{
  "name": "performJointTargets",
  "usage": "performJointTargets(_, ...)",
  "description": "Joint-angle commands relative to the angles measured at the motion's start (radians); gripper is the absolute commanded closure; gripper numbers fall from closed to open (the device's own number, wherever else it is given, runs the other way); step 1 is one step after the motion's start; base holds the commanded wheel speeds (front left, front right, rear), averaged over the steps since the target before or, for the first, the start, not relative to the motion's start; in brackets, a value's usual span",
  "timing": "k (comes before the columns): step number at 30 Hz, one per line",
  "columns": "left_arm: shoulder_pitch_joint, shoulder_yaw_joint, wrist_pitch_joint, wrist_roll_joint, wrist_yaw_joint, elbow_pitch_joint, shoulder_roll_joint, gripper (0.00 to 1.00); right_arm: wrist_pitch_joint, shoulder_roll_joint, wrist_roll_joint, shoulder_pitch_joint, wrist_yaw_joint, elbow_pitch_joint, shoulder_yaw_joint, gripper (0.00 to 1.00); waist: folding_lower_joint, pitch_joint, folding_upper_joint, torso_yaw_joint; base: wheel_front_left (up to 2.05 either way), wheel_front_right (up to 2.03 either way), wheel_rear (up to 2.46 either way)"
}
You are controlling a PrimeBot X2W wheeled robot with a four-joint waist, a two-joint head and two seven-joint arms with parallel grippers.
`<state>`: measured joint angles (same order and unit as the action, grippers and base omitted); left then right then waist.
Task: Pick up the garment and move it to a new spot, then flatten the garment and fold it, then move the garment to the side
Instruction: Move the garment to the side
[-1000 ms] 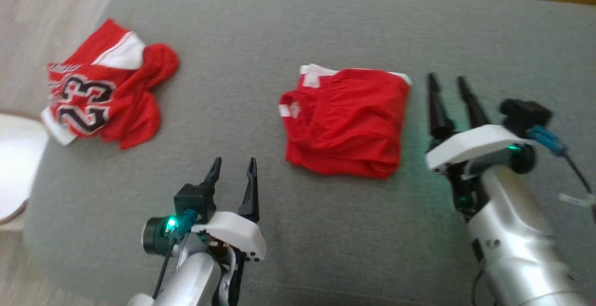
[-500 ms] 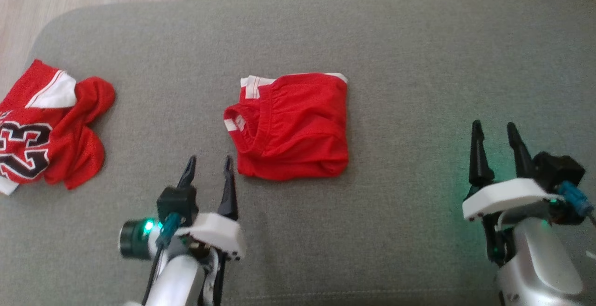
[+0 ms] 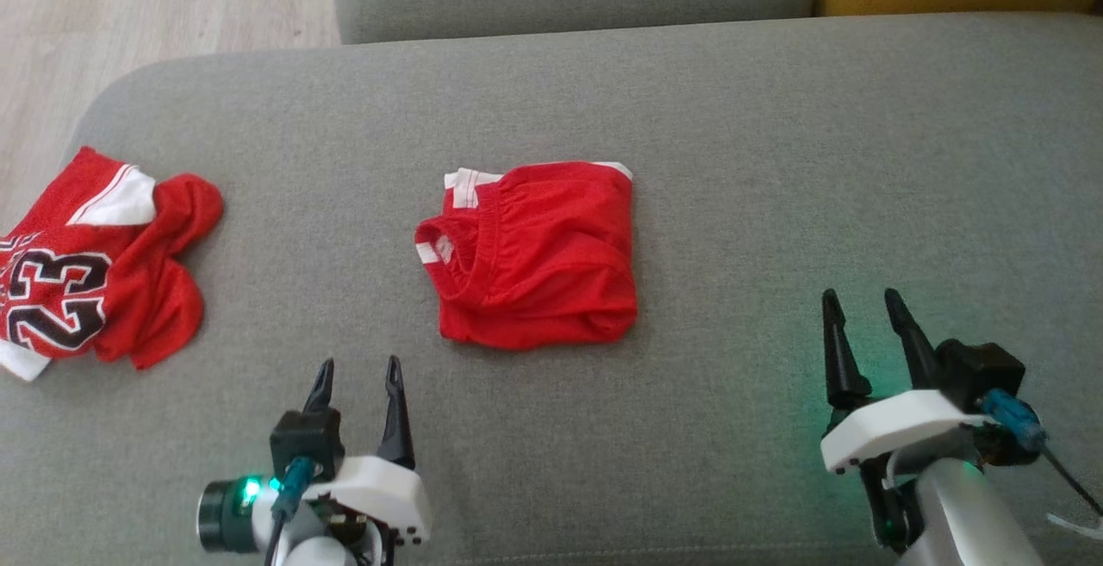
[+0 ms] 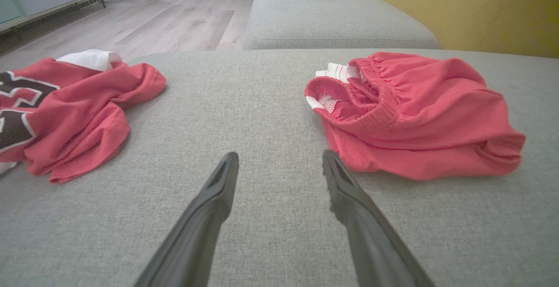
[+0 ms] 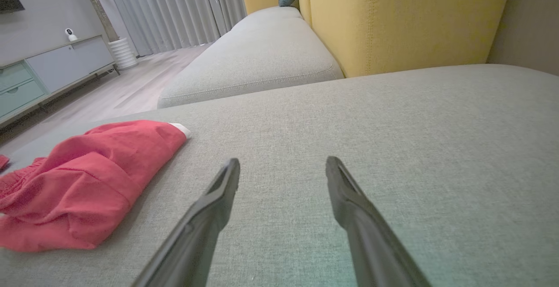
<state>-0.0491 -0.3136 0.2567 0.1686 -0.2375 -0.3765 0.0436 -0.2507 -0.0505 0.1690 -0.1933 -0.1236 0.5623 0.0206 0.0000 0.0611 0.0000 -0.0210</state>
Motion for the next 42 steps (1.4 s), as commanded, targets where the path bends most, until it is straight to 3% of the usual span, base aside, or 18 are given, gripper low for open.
performJointTargets(1, -0.026, 0.032, 0.005, -0.006, -0.001, 0.036, 0.007, 0.00, -0.011, 0.000, 0.006, -0.022, -0.007, -0.031, 0.029, 0.00, 0.0000, 0.002, 0.0000, 0.003, 0.00, 0.00, 0.00)
performJointTargets(13, -0.108, -0.054, 0.005, 0.022, 0.003, 0.066, 0.007, 0.00, -0.011, 0.000, 0.091, -0.182, -0.007, 0.031, 0.208, 0.00, 0.0000, 0.148, 0.0000, 0.114, 0.00, 0.00, 0.00)
performJointTargets(27, -0.147, -0.125, 0.005, 0.056, -0.002, 0.062, 0.007, 0.00, 0.024, 0.000, 0.201, -0.368, -0.007, 0.326, 0.323, 0.00, 0.0000, 0.203, 0.0000, 0.230, 0.00, 0.00, 0.00)
performJointTargets(28, -0.147, -0.126, 0.005, 0.057, -0.002, 0.063, 0.007, 0.00, 0.028, 0.000, 0.220, -0.369, -0.007, 0.340, 0.333, 0.20, 0.0000, 0.204, 0.0000, 0.233, 0.00, 0.00, 0.00)
performJointTargets(29, -0.148, -0.127, 0.005, 0.057, -0.002, 0.064, 0.007, 0.00, 0.029, 0.000, 0.228, -0.373, -0.007, 0.353, 0.347, 0.65, 0.0000, 0.205, 0.0000, 0.235, 0.00, 0.00, 0.00)
performJointTargets(30, -0.149, -0.127, 0.005, 0.058, -0.002, 0.065, 0.007, 0.00, 0.027, 0.000, 0.233, -0.377, -0.007, 0.365, 0.356, 1.00, 0.0000, 0.205, 0.0000, 0.235, 0.00, 0.00, 0.00)
performJointTargets(37, -0.149, -0.121, 0.005, 0.050, 0.002, 0.067, 0.007, 0.00, -0.001, 0.000, 0.207, -0.422, -0.007, 0.427, 0.361, 1.00, 0.0000, 0.184, 0.0000, 0.177, 0.00, 0.00, 0.00)
performJointTargets(42, -0.157, -0.115, 0.005, 0.038, 0.016, 0.058, 0.007, 0.00, -0.009, 0.000, 0.184, -0.431, -0.007, 0.436, 0.350, 1.00, 0.0000, 0.161, 0.0000, 0.038, 0.00, 0.00, 0.00)
